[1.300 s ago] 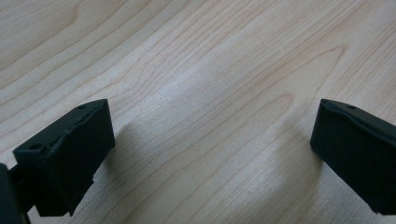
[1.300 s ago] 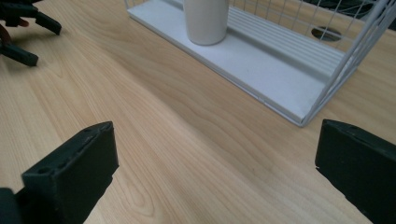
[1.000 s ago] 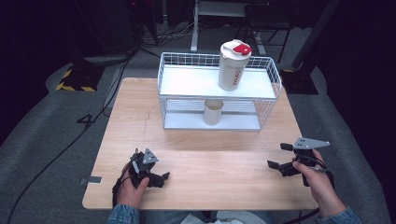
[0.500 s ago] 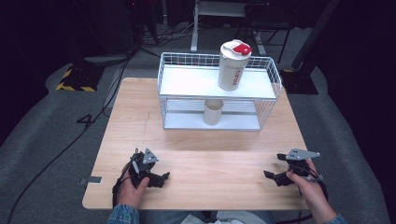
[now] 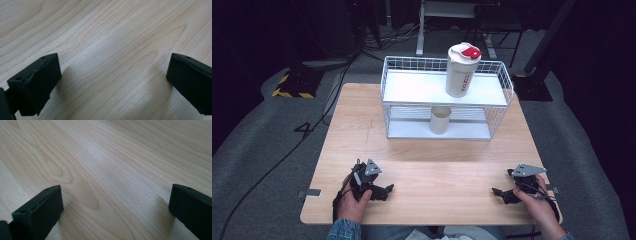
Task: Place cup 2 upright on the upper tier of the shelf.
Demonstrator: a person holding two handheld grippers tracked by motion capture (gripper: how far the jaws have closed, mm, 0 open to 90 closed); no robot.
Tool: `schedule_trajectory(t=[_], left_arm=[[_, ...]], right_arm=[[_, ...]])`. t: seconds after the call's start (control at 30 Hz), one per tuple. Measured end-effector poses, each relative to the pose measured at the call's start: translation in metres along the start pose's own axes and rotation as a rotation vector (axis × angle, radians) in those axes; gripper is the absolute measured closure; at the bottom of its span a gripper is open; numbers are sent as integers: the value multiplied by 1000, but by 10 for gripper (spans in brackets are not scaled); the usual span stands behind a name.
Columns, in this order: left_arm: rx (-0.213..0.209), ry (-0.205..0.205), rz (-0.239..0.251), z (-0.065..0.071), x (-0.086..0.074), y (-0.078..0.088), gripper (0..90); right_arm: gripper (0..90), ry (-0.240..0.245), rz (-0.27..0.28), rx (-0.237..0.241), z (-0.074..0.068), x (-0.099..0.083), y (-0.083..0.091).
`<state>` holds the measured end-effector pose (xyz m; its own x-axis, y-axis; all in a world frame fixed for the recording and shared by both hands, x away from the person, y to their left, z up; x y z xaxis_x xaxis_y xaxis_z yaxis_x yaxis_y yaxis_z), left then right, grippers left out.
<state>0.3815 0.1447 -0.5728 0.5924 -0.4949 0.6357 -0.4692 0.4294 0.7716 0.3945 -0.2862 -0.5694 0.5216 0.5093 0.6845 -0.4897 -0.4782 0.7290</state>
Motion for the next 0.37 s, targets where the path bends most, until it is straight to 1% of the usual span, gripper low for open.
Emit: schedule_trajectory(t=[0.07, 0.13, 0.2, 0.23, 0.37], left_arm=[[0, 2, 0, 0, 0, 0, 2], [1, 4, 0, -1, 0, 0, 2], [13, 0, -2, -3, 0, 0, 3], [8, 14, 0, -2, 0, 0, 2], [8, 13, -3, -4, 0, 0, 2]], right_arm=[[0, -6, -2, -11, 0, 0, 0], [0, -3, -1, -6, 0, 1, -1], [0, -1, 0, -2, 0, 1, -1], [0, -1, 0, -3, 0, 1, -1], [0, -1, 0, -3, 0, 1, -1]])
Point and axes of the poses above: each handheld gripper's, and its own axes: y roughly backward along the jaws, x roughly out of its top, z roughly to its right, the point moved 9 cm from there along -y, roughly forward along the jaws, and after that the axes turned 2 degrees about -z, right-handed, at the moved point
